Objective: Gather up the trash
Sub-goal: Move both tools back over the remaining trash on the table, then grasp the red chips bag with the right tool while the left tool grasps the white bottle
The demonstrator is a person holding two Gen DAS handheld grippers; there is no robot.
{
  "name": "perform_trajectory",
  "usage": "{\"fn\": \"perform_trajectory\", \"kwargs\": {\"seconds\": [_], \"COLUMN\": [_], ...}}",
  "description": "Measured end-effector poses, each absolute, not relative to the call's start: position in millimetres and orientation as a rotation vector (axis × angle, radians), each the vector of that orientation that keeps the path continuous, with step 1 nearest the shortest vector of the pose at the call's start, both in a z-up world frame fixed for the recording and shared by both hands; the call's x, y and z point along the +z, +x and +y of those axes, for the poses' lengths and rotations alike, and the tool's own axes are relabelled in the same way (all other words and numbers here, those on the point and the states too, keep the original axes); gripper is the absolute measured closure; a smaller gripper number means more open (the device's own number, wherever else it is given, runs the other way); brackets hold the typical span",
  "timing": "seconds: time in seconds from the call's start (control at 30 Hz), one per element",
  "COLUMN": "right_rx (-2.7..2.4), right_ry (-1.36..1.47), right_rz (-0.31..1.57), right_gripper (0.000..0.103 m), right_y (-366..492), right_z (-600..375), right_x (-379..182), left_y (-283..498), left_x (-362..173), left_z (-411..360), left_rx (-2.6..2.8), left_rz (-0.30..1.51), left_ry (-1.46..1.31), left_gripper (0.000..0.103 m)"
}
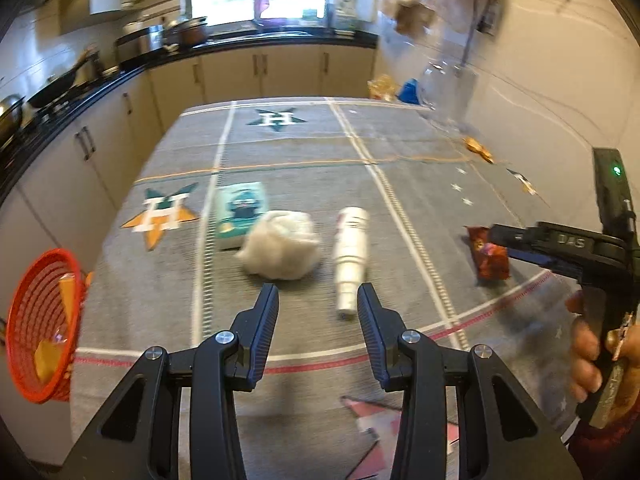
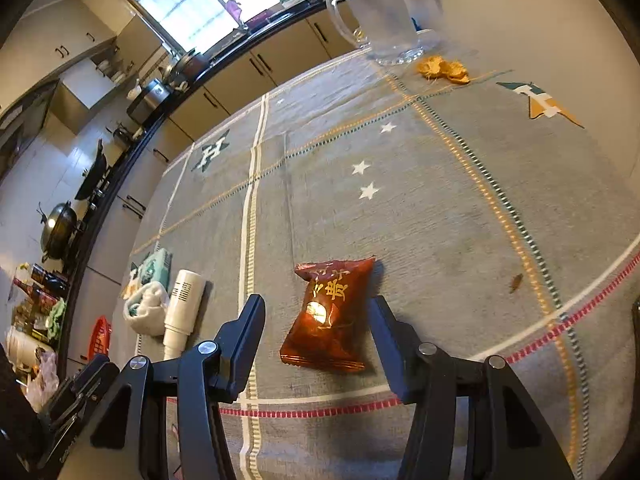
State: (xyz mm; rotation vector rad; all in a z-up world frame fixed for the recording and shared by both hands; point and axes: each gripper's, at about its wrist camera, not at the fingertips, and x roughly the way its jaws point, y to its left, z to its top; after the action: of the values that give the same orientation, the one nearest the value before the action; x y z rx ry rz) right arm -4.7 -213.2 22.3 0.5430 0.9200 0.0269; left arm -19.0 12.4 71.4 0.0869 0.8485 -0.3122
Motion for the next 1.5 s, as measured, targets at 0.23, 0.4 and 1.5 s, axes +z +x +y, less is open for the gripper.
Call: {"fn": "perform_trajectory", "kwargs": {"seconds": [0.23, 0.4, 1.5], "right_rx": [0.009, 0.024, 0.128], "right_ry": [0.48, 0.423, 0.443], "right_rz": [0.952, 0.945, 0.865], "right_gripper": [0.045, 0.069, 0.07], "right_y": [12, 14, -23], "right_z": [-205, -198, -204], "right_x": [7, 5, 17], "left_y": [-7, 3, 19], "left_x": [66, 61, 34], "left_z": [-10, -25, -41], "left_rx": [-0.366, -0.374, -0.307], "left_rz": [0.868, 0.88, 0.905], "left_ry": [0.106, 0.132, 0.171], "left_gripper": [0.064, 0.064, 0.074]}}
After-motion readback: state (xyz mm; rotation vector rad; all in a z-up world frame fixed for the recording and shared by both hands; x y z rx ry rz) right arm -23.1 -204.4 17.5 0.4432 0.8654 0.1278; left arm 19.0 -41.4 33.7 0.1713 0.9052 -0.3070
